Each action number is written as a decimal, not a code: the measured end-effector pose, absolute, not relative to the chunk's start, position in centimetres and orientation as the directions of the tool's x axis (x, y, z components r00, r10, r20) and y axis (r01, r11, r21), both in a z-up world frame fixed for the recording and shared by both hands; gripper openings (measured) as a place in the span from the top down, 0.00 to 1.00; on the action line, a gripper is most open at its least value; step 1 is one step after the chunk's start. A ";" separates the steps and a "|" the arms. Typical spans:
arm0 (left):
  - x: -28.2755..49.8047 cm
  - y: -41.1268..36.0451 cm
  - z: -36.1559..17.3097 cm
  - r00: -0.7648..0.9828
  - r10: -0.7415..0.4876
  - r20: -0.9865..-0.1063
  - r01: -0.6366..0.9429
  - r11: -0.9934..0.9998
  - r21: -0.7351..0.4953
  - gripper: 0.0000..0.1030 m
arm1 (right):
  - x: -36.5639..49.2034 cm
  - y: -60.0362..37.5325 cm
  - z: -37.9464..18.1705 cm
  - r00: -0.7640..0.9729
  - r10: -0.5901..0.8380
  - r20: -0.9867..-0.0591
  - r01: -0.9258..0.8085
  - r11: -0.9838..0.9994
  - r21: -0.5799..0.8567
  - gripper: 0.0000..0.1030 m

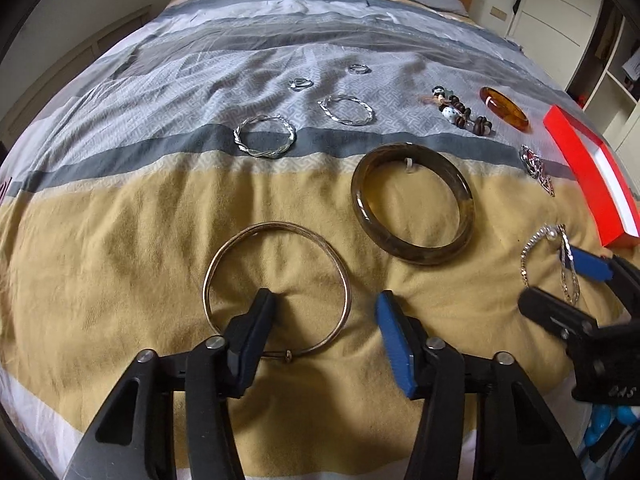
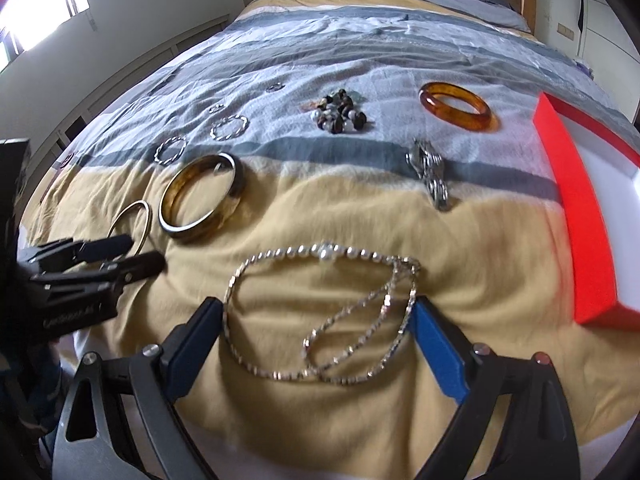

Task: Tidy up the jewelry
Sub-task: 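Grasp the thin silver bangle with the left tool while the right tool grasps the silver chain necklace, then carry the silver bangle and silver chain necklace over the red box with both tools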

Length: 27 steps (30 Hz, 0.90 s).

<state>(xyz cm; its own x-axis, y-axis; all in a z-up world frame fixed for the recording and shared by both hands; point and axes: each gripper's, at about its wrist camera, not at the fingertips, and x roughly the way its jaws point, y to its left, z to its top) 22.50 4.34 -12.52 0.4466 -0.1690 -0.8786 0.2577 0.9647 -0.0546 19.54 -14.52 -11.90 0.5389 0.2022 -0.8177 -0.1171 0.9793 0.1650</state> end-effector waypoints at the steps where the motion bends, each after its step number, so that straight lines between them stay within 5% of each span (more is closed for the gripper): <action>1: 22.4 4.2 -12.5 0.447 -0.169 -0.879 0.261 0.964 -0.052 0.57 | 19.6 -14.5 -11.9 0.538 0.203 -0.818 -0.120 0.979 0.164 0.13; 8: 22.1 3.1 -12.4 0.422 -0.194 -0.885 0.289 0.955 -0.071 0.90 | 19.5 -16.1 -11.6 0.534 0.225 -0.815 -0.116 0.974 0.193 0.58; 15: 21.4 3.9 -12.1 0.390 -0.267 -0.881 0.251 0.952 -0.178 0.96 | 19.1 -17.4 -10.9 0.516 0.287 -0.807 -0.136 0.958 0.254 0.90; 27: 18.6 6.0 -10.9 0.405 -0.370 -0.836 0.172 0.929 -0.328 0.96 | 16.0 -16.2 -8.3 0.509 0.373 -0.776 -0.208 0.928 0.309 0.98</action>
